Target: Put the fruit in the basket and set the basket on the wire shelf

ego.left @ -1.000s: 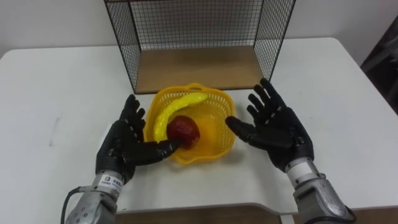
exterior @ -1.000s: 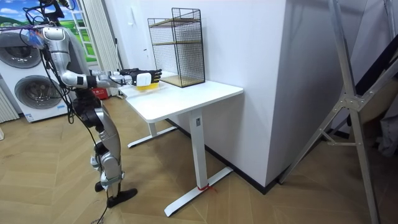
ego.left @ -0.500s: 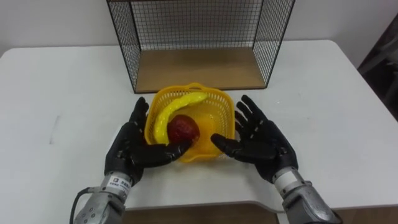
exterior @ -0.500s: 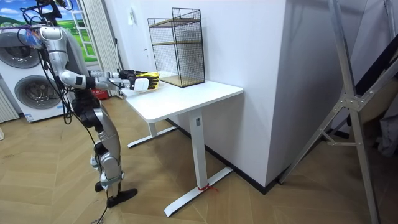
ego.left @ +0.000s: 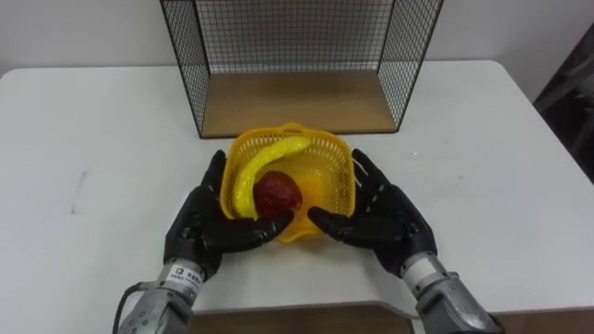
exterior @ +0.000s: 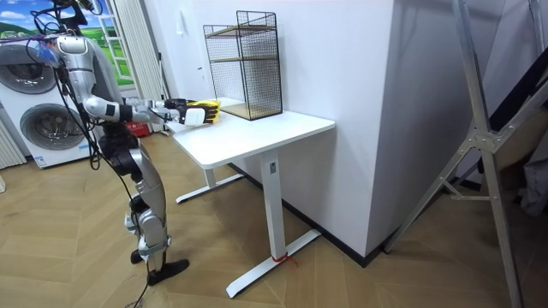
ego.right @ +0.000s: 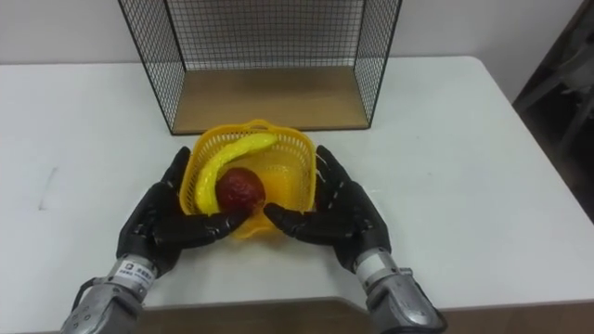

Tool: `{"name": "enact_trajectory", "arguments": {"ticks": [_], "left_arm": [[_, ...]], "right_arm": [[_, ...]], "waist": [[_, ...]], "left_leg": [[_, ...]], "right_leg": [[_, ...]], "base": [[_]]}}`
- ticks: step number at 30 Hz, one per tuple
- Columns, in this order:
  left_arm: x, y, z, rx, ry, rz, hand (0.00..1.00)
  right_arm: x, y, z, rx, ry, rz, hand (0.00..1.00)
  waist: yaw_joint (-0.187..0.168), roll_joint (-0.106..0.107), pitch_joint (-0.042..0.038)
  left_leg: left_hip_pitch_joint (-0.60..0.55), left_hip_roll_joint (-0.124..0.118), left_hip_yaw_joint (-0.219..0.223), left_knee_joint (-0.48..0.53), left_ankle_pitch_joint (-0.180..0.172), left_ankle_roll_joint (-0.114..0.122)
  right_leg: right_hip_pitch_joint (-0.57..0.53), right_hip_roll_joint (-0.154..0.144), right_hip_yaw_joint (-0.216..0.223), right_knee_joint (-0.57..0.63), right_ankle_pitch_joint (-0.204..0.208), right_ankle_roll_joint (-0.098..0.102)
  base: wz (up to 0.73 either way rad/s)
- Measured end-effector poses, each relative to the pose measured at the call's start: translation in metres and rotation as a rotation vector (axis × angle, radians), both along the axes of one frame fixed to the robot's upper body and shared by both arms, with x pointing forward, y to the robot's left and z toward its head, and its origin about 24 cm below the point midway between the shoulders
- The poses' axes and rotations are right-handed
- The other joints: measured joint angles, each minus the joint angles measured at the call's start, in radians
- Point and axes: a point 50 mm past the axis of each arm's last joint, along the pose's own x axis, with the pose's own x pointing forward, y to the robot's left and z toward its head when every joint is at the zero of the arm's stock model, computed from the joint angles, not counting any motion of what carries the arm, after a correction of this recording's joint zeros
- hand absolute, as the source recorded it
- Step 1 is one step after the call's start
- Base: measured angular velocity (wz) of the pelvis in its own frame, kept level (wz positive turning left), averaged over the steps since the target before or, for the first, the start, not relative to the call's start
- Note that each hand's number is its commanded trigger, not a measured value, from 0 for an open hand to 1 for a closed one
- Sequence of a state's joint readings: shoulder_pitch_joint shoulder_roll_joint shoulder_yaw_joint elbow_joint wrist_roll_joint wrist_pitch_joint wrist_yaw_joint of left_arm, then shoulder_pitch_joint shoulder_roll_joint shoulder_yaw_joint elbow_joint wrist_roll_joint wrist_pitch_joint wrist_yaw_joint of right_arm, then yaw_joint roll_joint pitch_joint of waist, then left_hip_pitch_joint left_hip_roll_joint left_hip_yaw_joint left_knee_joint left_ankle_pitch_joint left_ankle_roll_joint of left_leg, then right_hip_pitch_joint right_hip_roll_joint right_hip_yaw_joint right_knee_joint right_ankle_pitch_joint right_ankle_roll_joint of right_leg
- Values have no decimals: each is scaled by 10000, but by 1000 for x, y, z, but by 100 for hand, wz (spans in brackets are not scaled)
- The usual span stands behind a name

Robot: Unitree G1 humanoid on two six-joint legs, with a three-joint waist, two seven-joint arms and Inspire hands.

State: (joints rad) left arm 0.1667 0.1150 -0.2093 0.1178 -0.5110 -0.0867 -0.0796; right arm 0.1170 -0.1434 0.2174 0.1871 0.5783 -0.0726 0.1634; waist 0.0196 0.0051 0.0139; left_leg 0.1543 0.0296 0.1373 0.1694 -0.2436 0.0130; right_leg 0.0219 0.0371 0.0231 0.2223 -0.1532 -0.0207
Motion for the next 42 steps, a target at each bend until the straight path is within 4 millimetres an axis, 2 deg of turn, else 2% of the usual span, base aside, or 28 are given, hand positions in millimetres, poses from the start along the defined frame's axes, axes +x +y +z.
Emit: {"name": "enact_trajectory", "arguments": {"ticks": [6,15,24,29,32,42], "left_arm": [[0,-5,0,-72,17,-60,0],[3,-9,1,-46,-3,-34,0],[7,-15,4,-162,-37,148,0],[16,-18,12,-351,-326,65,0],[19,-24,16,-433,-497,-92,0],[21,-25,18,-446,-661,-33,0]], "right_arm": [[1,2,0,-56,2,36,0],[6,10,3,-146,-147,184,0],[15,15,10,-392,-414,78,0],[28,18,21,-565,-845,-119,0],[33,18,26,-606,-1032,-345,0],[38,20,32,-687,-1245,-431,0]], "waist": [[-3,-76,-2],[-44,13,68],[-221,-4,71],[-413,-14,66],[-414,-21,60],[-416,-36,48]], "left_leg": [[-24,-8,1,4,0,0],[-51,-12,-13,26,0,0],[-72,-15,-25,27,0,1],[-64,-14,-16,24,1,1],[-48,-11,-12,24,0,1],[-35,-6,5,45,1,1]], "right_leg": [[-3,-7,-1,-13,13,10],[-35,-7,2,-2,13,15],[-39,-10,1,-7,12,16],[-41,-5,9,-10,13,15],[-29,-3,9,-14,14,14],[-31,1,2,20,23,5]], "base": [[0],[0],[0],[0],[0],[0]]}}
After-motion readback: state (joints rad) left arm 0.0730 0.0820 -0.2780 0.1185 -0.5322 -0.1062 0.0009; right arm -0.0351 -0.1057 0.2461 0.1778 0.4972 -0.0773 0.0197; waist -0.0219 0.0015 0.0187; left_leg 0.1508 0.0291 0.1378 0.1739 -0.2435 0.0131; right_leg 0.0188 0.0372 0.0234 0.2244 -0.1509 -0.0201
